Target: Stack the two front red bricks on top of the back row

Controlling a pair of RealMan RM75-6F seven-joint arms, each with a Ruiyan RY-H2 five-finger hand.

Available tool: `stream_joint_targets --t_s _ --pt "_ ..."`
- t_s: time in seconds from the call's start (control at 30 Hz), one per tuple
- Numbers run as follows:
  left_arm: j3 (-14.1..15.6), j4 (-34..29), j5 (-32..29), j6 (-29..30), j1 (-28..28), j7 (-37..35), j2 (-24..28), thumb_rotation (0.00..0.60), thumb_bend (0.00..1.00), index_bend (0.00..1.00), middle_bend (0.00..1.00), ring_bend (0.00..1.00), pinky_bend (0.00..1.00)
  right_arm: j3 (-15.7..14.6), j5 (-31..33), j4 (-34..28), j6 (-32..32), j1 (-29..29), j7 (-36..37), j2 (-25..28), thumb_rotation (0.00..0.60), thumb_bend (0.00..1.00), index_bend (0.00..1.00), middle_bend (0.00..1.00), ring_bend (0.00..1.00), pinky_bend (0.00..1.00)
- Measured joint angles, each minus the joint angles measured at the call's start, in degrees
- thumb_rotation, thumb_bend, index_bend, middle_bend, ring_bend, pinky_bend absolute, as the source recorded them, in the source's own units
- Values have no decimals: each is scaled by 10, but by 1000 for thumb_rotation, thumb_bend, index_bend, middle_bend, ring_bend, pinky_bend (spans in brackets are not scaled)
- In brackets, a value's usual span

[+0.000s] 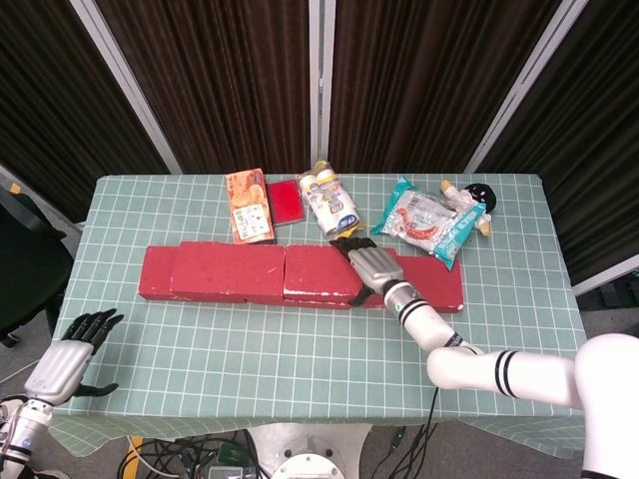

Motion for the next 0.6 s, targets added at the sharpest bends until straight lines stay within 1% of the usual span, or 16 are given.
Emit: stream_joint_targets --t_s 0.13,0.23,0.4,0.6 --pt "-4 -4 0 2 -2 4 -3 600 43 26 0 0 0 5 -13 -8 3 -9 8 8 600 0 0 0 0 0" --pt "-13 -11 -2 -3 -11 13 -6 600 43 26 0 0 0 9 -18 -15 8 -15 13 13 600 0 0 0 0 0" --pt "-44 -31 -6 -12 -38 51 -25 600 43 25 0 0 0 13 -35 -36 21 -31 22 32 600 0 0 0 0 0" --pt "-87 -46 -23 -32 -80 115 -86 600 40 26 0 0 0 17 -61 -59 30 -62 47 74 600 0 0 0 0 0"
